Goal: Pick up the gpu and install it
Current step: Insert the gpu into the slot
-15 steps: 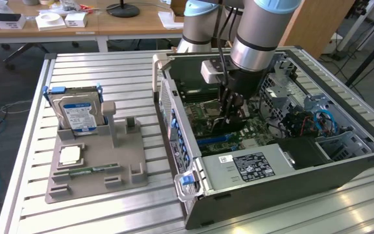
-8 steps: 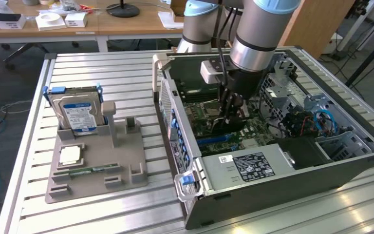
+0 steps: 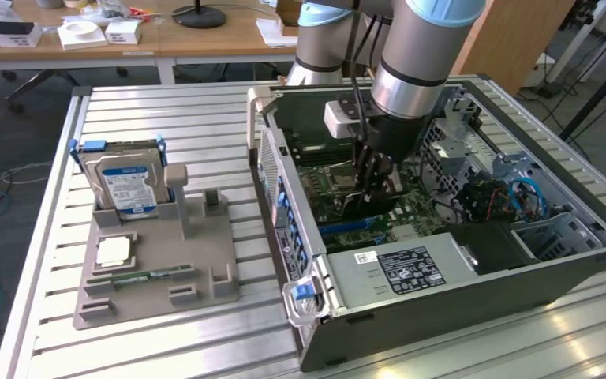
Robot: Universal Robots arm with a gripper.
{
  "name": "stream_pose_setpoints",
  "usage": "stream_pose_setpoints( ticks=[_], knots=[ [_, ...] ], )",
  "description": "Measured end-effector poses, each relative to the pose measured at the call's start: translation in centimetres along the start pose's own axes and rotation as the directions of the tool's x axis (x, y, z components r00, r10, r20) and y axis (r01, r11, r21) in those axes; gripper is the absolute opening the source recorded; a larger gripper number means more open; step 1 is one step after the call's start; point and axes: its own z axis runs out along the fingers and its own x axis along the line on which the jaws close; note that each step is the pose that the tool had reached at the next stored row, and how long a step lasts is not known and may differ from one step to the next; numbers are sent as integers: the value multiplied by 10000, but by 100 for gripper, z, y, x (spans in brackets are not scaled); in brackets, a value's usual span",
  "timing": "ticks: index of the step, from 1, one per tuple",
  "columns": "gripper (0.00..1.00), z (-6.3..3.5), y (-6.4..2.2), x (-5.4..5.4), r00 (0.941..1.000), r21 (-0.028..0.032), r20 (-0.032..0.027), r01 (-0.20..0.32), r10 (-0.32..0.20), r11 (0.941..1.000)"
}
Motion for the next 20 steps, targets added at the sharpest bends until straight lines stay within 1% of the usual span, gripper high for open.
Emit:
stream_pose_setpoints(
  ticks=[8, 20],
  knots=[
    [26, 38, 6, 0, 10000, 1, 3, 11, -11, 10000],
    [26, 54, 38, 0, 10000, 1, 2, 11, -11, 10000]
  ],
)
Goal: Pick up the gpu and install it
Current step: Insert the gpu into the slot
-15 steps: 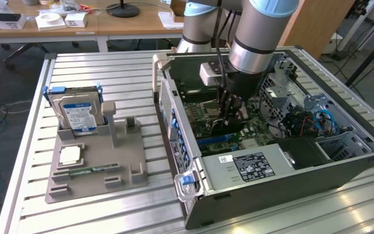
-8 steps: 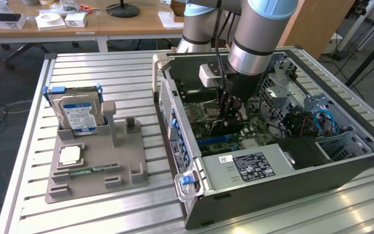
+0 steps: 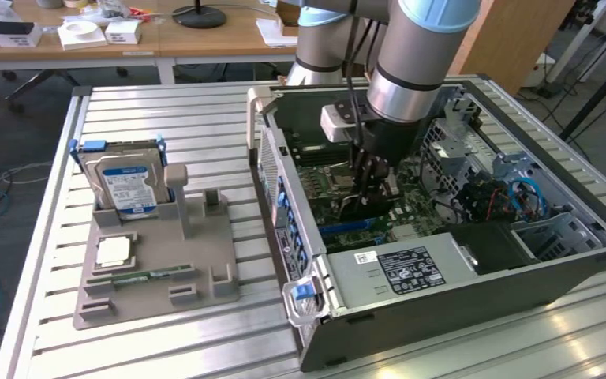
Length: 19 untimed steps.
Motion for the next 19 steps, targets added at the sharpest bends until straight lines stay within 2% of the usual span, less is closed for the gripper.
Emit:
stream_pose_setpoints(
  ticks=[10, 19],
  knots=[
    [26, 4, 29, 0, 10000, 9, -2, 17, -17, 10000],
    [26, 4, 29, 0, 10000, 78, -2, 18, -18, 10000]
  ],
)
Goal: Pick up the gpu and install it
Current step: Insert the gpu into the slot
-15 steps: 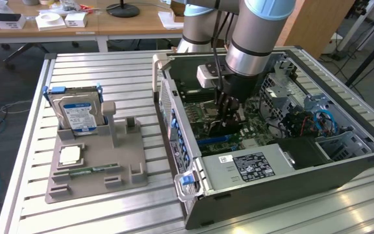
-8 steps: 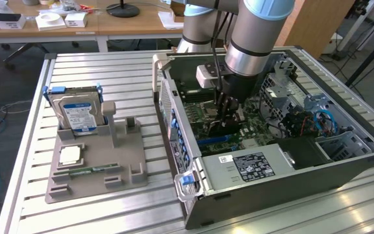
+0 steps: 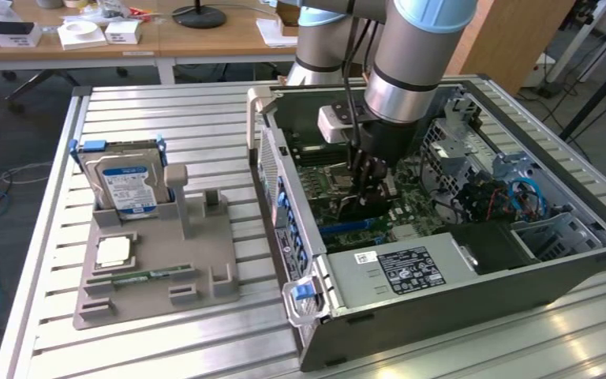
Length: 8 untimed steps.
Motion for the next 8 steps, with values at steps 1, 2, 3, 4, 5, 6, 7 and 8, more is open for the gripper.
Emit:
stream_pose_setpoints(
  ticks=[1, 2, 3, 4, 5, 6, 7, 8],
  knots=[
    [26, 0, 0, 0, 10000, 10, 0, 0, 0, 10000],
    [26, 0, 0, 0, 10000, 53, -1, 0, 0, 10000],
    [26, 0, 0, 0, 10000, 55, -1, 1, -1, 10000],
    [26, 0, 0, 0, 10000, 55, -1, 1, -1, 10000],
    [26, -1, 0, 0, 10000, 55, -2, 1, -1, 10000],
    [26, -1, 1, 0, 10000, 55, -2, 0, 0, 10000],
    [26, -1, 3, 0, 10000, 66, -2, -2, 2, 10000],
    [26, -1, 5, 0, 10000, 81, -3, -2, 2, 10000]
  ],
)
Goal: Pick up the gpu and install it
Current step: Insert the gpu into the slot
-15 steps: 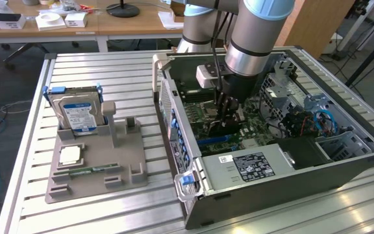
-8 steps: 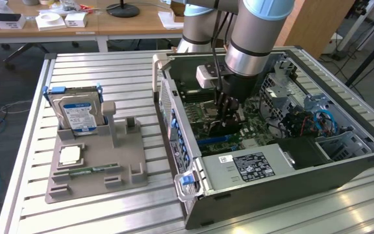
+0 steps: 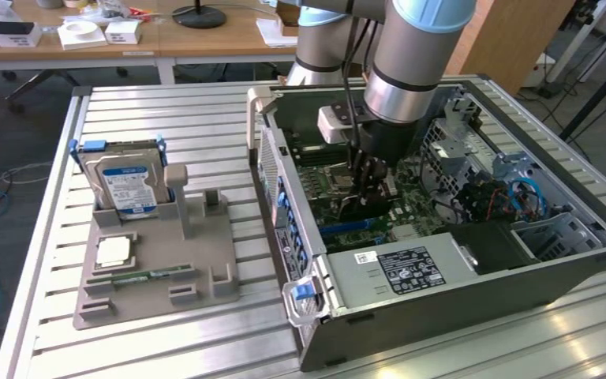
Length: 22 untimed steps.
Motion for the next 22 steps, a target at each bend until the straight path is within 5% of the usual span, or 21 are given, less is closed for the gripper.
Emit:
stream_pose_setpoints(
  ticks=[7, 22],
  knots=[
    [26, 0, 6, 0, 10000, 87, -1, 3, -3, 10000],
    [26, 0, 25, 0, 10000, 120, -1, 4, -4, 9999]
  ],
)
